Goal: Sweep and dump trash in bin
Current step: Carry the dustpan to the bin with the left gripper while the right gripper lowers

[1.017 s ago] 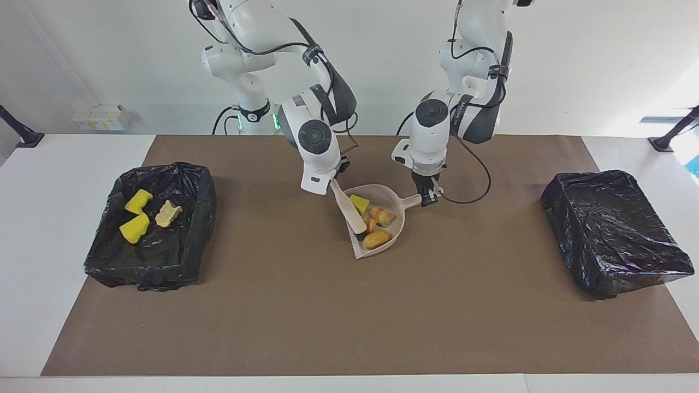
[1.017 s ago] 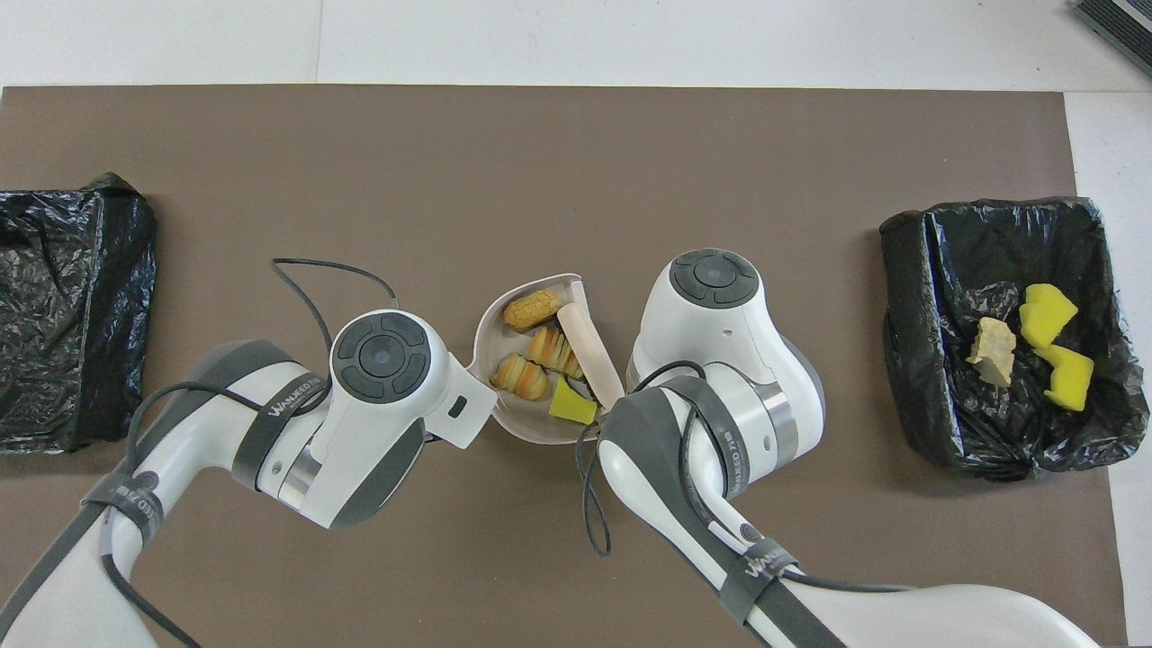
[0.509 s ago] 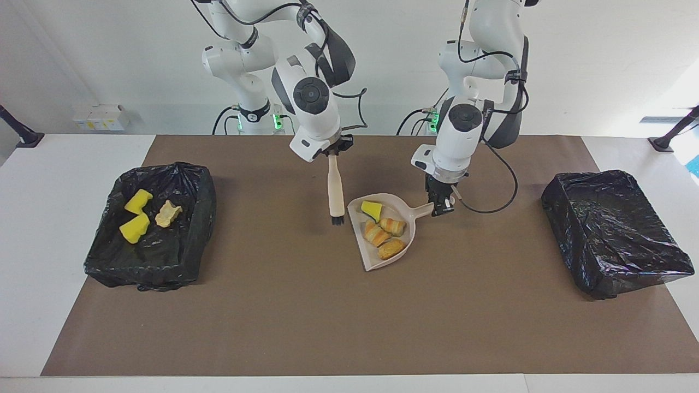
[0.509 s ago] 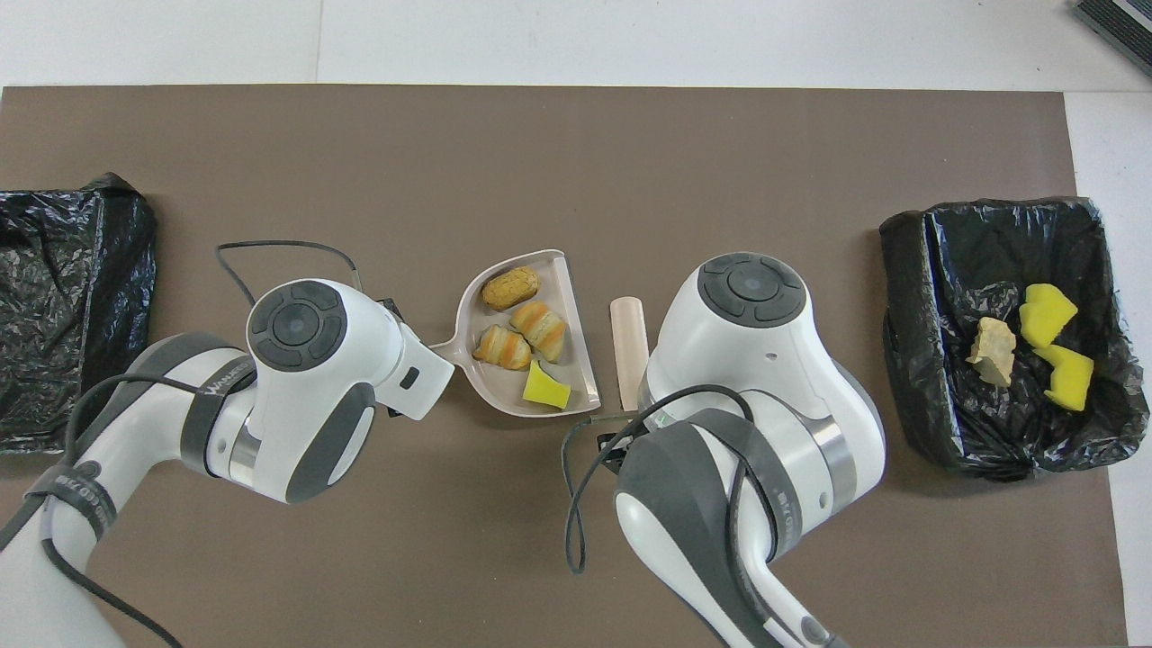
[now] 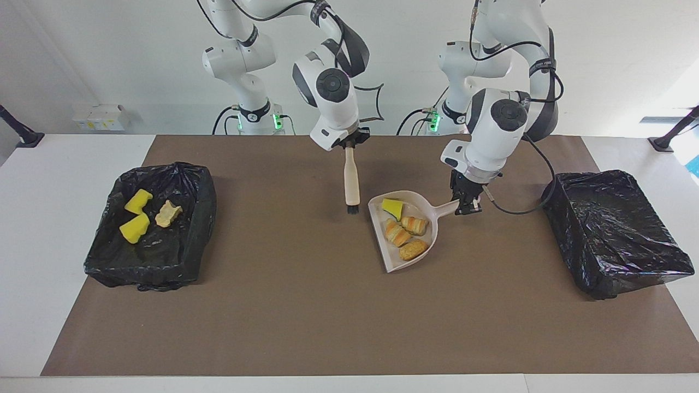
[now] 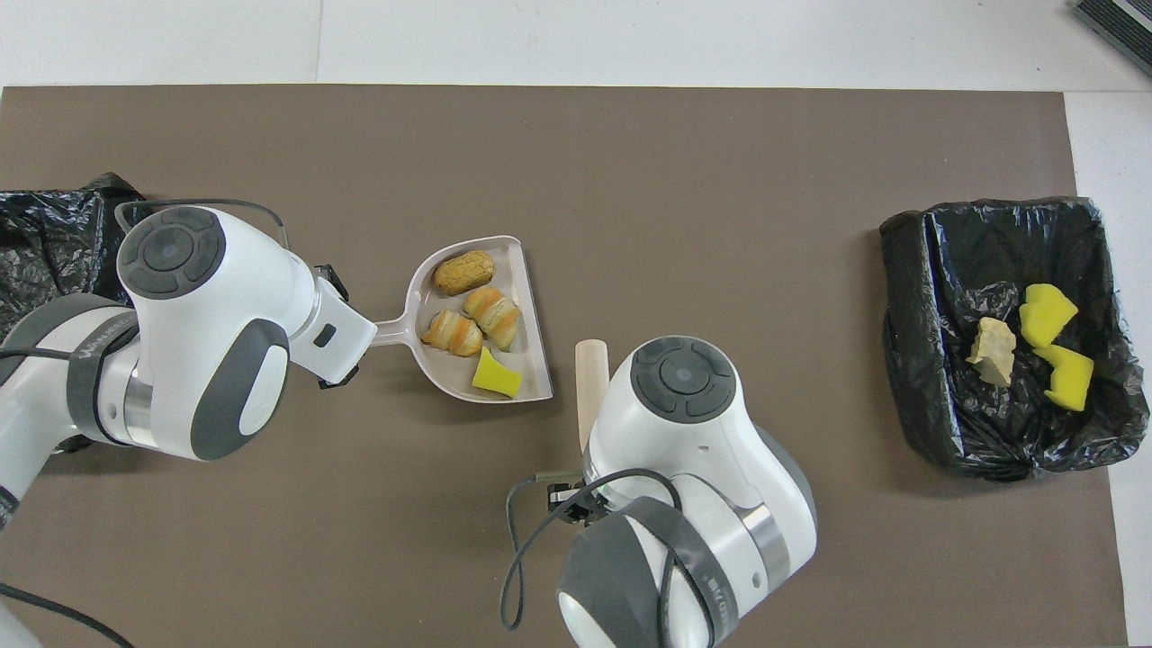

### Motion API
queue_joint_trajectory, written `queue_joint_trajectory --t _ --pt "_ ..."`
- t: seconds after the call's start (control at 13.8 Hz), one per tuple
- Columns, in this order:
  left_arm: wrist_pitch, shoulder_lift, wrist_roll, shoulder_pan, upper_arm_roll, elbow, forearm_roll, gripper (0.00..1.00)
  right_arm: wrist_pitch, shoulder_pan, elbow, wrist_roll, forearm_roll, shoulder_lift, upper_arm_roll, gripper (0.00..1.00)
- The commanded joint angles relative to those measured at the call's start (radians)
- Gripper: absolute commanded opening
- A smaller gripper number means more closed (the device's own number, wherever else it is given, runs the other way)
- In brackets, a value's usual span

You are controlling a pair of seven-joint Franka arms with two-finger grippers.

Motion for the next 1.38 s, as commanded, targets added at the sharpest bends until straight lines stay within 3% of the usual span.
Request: queue_joint_trajectory --t 0.0,0.22,0.36,0.8,0.87,0.94,1.02,1.09,1.31 --pt "-0.017 -0.009 0.123 0.081 -0.008 0.002 -0.025 0.0 0.079 0.062 -0.065 0.074 0.022 -0.029 0.003 0.0" --pt "-0.01 -0.003 0.253 0.144 -0.006 0.011 -0.091 0.0 0.109 0.082 -0.111 0.082 0.022 -0.028 0.003 0.0" --pt "-0.019 -0.004 0.387 0.201 -0.005 0.04 -0.175 0.0 0.211 0.136 -0.154 0.111 0.024 -0.008 0.003 0.0" --pt "-0.127 -0.009 0.447 0.321 -0.008 0.151 -0.217 0.0 0.298 0.159 -0.164 0.119 0.022 0.055 0.003 0.01" --pt "-0.157 -0.006 0.464 0.337 -0.006 0.181 -0.217 0.0 0.301 0.159 -0.167 0.104 0.022 0.06 0.003 0.12" --pt "-0.178 -0.004 0.496 0.357 -0.003 0.2 -0.217 0.0 0.299 0.159 -0.168 0.079 0.022 0.06 0.003 0.34" --pt "-0.191 -0.004 0.511 0.391 -0.006 0.206 -0.217 0.0 0.296 0.159 -0.167 0.064 0.016 0.061 0.003 0.94" --pt "-0.2 -0.004 0.53 0.422 -0.009 0.209 -0.217 0.0 0.296 0.161 -0.156 0.062 0.0 0.068 0.002 1.0" --pt "-0.22 -0.004 0.631 0.512 -0.009 0.209 -0.249 0.0 0.298 0.136 -0.096 0.075 -0.161 0.095 -0.006 1.0"
